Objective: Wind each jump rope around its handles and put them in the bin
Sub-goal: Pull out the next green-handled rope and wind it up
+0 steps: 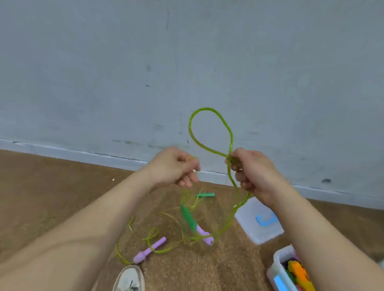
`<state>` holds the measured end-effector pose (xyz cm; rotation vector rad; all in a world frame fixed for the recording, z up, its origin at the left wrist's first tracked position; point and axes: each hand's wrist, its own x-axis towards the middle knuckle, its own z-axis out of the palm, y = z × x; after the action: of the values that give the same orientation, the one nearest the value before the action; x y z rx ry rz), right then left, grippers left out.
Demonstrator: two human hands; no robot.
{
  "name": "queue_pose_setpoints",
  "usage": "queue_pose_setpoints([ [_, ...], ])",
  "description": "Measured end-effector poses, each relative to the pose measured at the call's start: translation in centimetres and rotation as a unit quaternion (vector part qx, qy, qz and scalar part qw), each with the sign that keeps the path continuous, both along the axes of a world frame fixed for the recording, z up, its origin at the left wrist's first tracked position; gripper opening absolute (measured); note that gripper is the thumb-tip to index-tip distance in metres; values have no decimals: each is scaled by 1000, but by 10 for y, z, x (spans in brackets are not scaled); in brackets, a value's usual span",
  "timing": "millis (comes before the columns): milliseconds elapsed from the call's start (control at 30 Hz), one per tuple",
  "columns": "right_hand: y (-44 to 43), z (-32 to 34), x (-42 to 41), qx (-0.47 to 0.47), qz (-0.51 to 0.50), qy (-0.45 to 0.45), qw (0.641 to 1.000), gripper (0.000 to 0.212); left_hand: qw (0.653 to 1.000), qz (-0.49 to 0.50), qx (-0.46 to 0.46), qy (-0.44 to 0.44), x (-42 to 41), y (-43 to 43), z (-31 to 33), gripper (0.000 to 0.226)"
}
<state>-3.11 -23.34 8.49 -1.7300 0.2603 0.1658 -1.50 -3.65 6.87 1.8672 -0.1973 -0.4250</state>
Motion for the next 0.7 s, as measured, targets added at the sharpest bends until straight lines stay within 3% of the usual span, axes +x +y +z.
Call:
queue_pose_setpoints([
  [100, 0, 5, -15, -243, -36, -53, 968, 12, 990, 90, -74, -76, -22, 6, 44, 28],
  [167, 4, 10, -27, -378, 7, -27, 926, 48, 979, 115, -113, -125, -32, 5, 68, 30],
  [233, 11, 23, -38, -333, 67, -68, 938, 80, 972, 98, -144, -158, -38, 0, 89, 32],
  [333, 31, 35, -43, -121, 178, -131, 968, 97, 966, 8, -217, -137, -44, -10, 109, 37],
  [400, 42, 25, -38, 1, 249, -112, 962, 85, 953, -26, -281, -107, -45, -10, 118, 39],
  [467, 53, 13, -36, 22, 326, -43, 944, 51, 931, -11, -351, -102, -45, -8, 127, 40],
  [533, 58, 2, -39, -100, 427, 19, 898, 20, 893, 65, -428, -127, -42, 1, 134, 39],
  [600, 52, -10, -36, -232, 486, 50, 841, 9, 837, 182, -476, -198, -38, 20, 138, 38],
  [633, 45, -13, -34, -295, 476, 57, 826, 8, 807, 249, -478, -242, -35, 34, 138, 37],
  [700, 30, -14, -27, -382, 399, 67, 831, 13, 759, 382, -423, -315, -29, 65, 129, 34],
])
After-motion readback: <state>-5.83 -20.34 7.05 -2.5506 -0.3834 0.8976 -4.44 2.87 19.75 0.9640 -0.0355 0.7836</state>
